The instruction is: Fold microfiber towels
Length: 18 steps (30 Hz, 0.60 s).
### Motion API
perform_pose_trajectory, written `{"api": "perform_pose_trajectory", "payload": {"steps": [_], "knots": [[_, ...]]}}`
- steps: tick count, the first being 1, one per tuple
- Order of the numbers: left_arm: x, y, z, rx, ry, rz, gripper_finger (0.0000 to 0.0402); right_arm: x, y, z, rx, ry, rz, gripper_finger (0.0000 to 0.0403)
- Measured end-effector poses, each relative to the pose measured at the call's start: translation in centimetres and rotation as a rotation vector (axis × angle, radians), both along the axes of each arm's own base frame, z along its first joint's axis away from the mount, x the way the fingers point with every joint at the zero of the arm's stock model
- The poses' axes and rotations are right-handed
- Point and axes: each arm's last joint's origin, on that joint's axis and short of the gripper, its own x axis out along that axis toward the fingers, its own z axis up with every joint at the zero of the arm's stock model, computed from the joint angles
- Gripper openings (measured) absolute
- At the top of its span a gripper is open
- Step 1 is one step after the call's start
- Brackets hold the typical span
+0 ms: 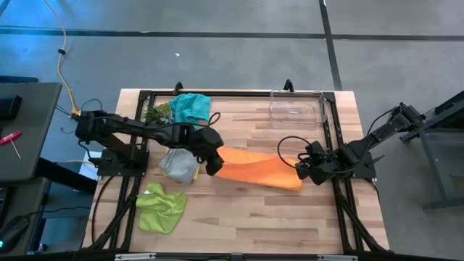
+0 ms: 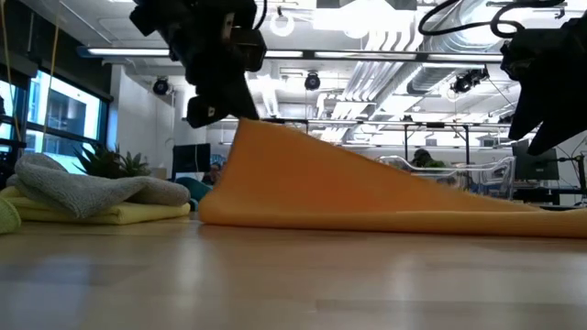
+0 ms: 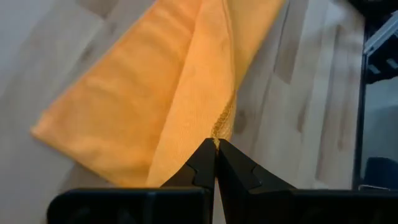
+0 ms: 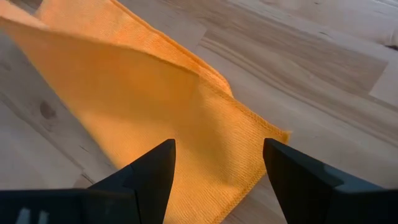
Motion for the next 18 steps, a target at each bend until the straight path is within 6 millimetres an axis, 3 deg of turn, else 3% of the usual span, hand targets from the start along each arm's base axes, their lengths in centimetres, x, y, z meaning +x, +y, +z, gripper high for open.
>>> {"api": "perform_pose_trajectory", "payload": {"steps": [5, 8, 12, 18], "knots": [[0.8, -3.1, -1.1, -0.038, 0.022, -0.099, 0.0000, -0.1, -0.1, 0.0, -0.006, 0.009, 0.000, 0.0236], [1.3, -3.8, -2.6, -0.006, 0.074, -0.107, 0.0000, -0.2, -0.1, 0.0, -0.007, 0.011, -0.001, 0.0236], [1.8, -2.4, -4.3, 0.070, 0.130, 0.000, 0.0000, -0.2, -0.1, 0.0, -0.007, 0.012, -0.003, 0.0236], [1.8, 1.3, -5.1, 0.126, 0.154, 0.141, 0.0000, -0.1, -0.1, 0.0, 0.002, 0.006, -0.004, 0.0236]]}}
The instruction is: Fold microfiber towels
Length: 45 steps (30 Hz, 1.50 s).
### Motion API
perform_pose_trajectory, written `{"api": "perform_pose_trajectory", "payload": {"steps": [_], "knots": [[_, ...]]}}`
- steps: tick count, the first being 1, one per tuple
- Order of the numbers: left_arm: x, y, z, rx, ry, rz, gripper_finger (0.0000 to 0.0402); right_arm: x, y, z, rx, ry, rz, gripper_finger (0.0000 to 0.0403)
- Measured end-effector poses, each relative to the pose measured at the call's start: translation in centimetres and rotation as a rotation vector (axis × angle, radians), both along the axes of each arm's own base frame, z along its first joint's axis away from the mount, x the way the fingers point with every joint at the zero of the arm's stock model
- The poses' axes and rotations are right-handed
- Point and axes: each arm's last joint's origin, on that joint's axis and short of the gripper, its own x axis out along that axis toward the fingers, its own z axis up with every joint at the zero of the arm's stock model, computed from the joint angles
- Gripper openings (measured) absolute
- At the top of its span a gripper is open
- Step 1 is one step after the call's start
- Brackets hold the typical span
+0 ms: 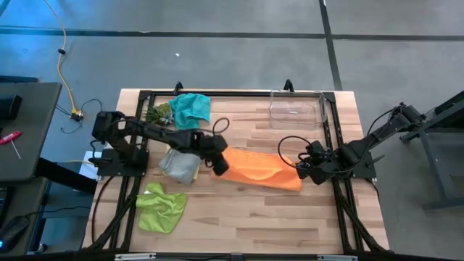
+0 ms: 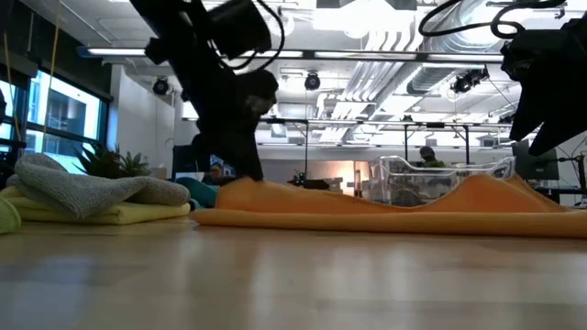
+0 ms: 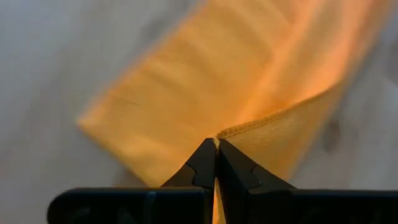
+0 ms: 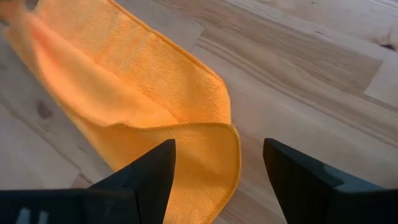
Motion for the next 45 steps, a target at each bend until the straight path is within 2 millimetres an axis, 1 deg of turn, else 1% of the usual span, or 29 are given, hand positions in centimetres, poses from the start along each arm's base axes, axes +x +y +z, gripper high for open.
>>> {"api": "perform_pose_trajectory", "payload": {"steps": [5, 9, 12, 19, 23, 28, 31, 33, 36, 42, 45], "knots": [[-0.5, 2.9, 0.1, 0.075, 0.004, 0.095, 0.0000, 0.0, 0.0, 0.0, 0.000, -0.001, 0.000, 0.0236], [-0.8, 4.3, -0.5, 0.052, 0.025, 0.118, 0.0000, 0.1, 0.0, 0.0, 0.004, -0.010, 0.000, 0.0236], [-0.5, 4.4, -1.3, 0.022, 0.035, 0.101, 0.0000, 0.1, 0.1, 0.1, 0.008, -0.016, 0.000, 0.0236], [0.0, 3.2, -3.4, 0.013, 0.110, 0.045, 0.0000, 0.2, 0.1, 0.1, 0.012, -0.020, -0.001, 0.0236], [0.1, 3.2, -3.4, 0.064, 0.108, 0.063, 0.0000, 0.2, 0.1, 0.1, 0.018, -0.022, -0.010, 0.0236], [-0.2, 3.8, -2.3, 0.119, 0.088, 0.106, 0.0002, 0.2, 0.1, 0.1, 0.020, -0.021, -0.009, 0.0236], [-0.3, 4.1, -2.1, 0.124, 0.087, 0.111, 0.0009, 0.2, 0.1, 0.1, 0.022, -0.022, -0.012, 0.0236], [-0.3, 4.1, -2.1, 0.153, 0.097, 0.099, 0.0018, 0.2, 0.1, 0.1, 0.022, -0.023, -0.012, 0.0236], [-0.4, 4.2, -2.1, 0.202, 0.117, 0.095, 0.0041, 0.2, 0.1, 0.1, 0.022, -0.023, -0.012, 0.0236], [-0.6, 4.8, -2.1, 0.206, 0.120, 0.117, 0.0117, 0.2, 0.1, 0.1, 0.022, -0.022, -0.012, 0.0236], [-1.1, 5.4, -1.8, 0.199, 0.142, 0.127, 0.0153, 0.2, 0.1, 0.1, 0.022, -0.022, -0.012, 0.0236]]}}
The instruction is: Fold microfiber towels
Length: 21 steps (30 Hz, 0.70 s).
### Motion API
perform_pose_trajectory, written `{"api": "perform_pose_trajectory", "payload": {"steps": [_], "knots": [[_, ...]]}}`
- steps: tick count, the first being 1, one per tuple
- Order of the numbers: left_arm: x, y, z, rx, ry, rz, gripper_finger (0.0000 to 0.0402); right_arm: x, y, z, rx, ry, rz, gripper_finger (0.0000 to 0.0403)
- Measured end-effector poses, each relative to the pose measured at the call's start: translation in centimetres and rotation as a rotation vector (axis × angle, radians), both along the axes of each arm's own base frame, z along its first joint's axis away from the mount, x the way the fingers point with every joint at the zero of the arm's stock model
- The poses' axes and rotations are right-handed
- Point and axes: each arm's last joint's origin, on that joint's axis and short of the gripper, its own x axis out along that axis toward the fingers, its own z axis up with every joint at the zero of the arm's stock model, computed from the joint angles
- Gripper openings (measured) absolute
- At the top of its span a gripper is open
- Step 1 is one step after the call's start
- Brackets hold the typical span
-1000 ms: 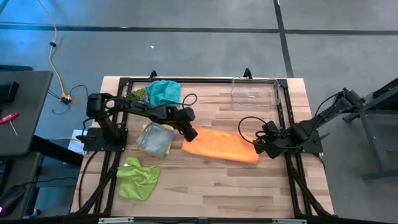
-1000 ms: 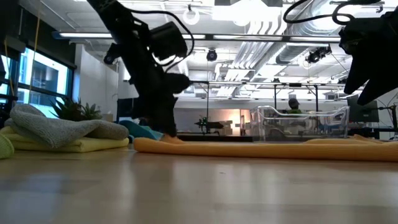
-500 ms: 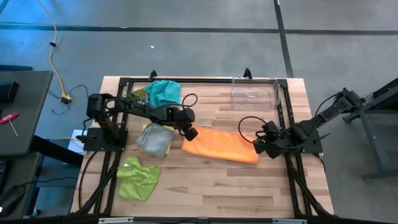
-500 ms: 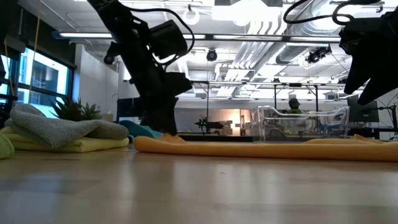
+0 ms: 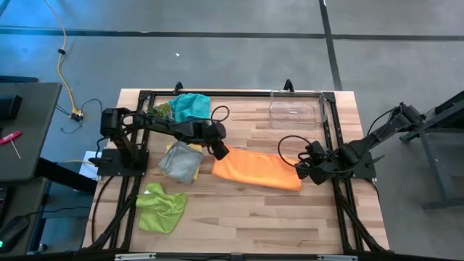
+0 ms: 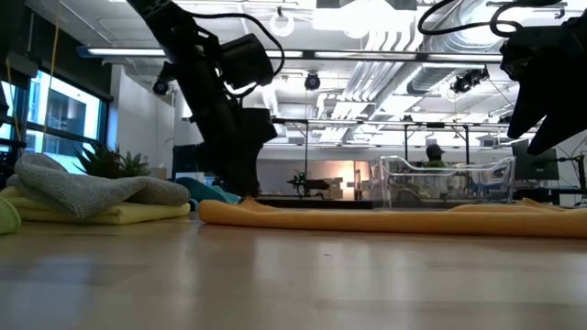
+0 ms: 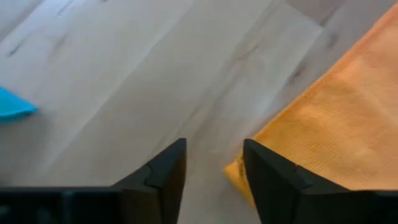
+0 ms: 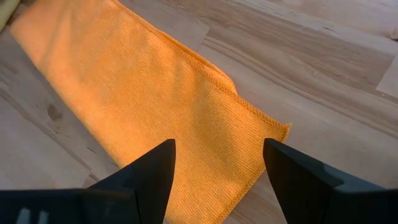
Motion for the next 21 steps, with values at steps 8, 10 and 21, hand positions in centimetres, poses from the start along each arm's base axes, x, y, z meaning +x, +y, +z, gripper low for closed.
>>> {"api": "perform_pose_trajectory", "payload": {"steps": [8, 10, 21], "knots": [[-3.0, 2.1, 4.9, 0.072, -0.049, 0.014, 0.0205, 0.0, -0.1, 0.1, -0.052, -0.014, 0.010, 0.0236], [-3.9, 2.3, 7.1, 0.104, -0.124, 0.033, 0.0208, 0.1, -0.2, 0.1, -0.077, -0.025, 0.004, 0.0236], [-7.8, -2.4, 15.2, 0.334, -0.812, -0.110, 0.0209, 0.9, -0.1, 0.7, -0.225, -0.149, 0.026, 0.0236]]}}
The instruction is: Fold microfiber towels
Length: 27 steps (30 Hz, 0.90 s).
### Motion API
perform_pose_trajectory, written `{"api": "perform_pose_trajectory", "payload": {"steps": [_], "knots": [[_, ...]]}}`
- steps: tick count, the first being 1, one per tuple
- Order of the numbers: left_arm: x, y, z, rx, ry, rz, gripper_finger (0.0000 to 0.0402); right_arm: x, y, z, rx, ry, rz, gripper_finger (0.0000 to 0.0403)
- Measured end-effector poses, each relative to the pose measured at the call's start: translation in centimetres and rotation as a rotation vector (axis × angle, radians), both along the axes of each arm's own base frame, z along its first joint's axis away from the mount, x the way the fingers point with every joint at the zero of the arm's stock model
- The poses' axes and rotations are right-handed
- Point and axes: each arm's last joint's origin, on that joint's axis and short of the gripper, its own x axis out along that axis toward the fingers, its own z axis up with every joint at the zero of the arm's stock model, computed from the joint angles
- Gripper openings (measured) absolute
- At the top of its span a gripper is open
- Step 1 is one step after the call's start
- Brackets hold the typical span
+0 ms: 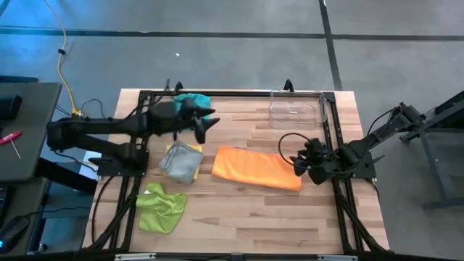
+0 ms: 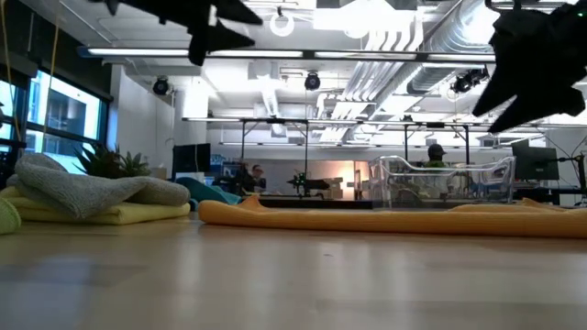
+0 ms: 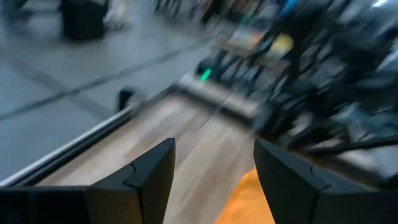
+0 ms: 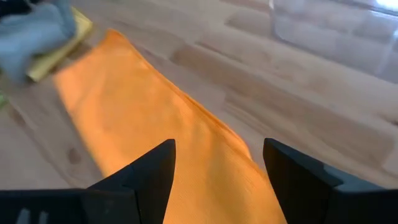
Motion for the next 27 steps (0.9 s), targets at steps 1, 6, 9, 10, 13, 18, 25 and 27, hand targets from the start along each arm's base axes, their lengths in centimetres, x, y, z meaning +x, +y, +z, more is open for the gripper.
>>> {"api": "perform_pose_trajectory", "payload": {"steps": [1, 6, 9, 10, 13, 18, 25, 27], "knots": [[-0.3, -0.5, -0.4, 0.005, -0.050, -0.019, 0.0209, 0.2, 0.1, 0.1, -0.013, -0.014, 0.013, 0.0236], [-1.7, -2.5, -4.2, -0.044, -0.212, -0.082, 0.0209, 0.9, 0.4, 0.7, -0.082, -0.083, 0.058, 0.0236], [-2.4, -3.3, -6.1, -0.099, -0.292, -0.112, 0.0209, 1.2, 0.5, 1.0, -0.115, -0.112, 0.072, 0.0236], [-2.6, -3.5, -6.6, -0.109, -0.311, -0.124, 0.0209, 1.2, 0.5, 1.0, -0.120, -0.116, 0.079, 0.0236], [-3.0, -4.0, -7.3, -0.125, -0.340, -0.164, 0.0209, 1.3, 0.6, 1.1, -0.128, -0.122, 0.093, 0.0236], [-3.0, -4.2, -7.3, -0.076, -0.322, -0.216, 0.0209, 1.4, 0.6, 1.2, -0.125, -0.130, 0.094, 0.0236], [-3.0, -4.2, -7.3, -0.006, -0.296, -0.218, 0.0209, 1.7, 0.8, 1.5, -0.139, -0.155, 0.123, 0.0236], [-3.0, -4.2, -7.3, -0.005, -0.296, -0.215, 0.0209, 1.8, 0.8, 1.5, -0.122, -0.171, 0.109, 0.0236]]}}
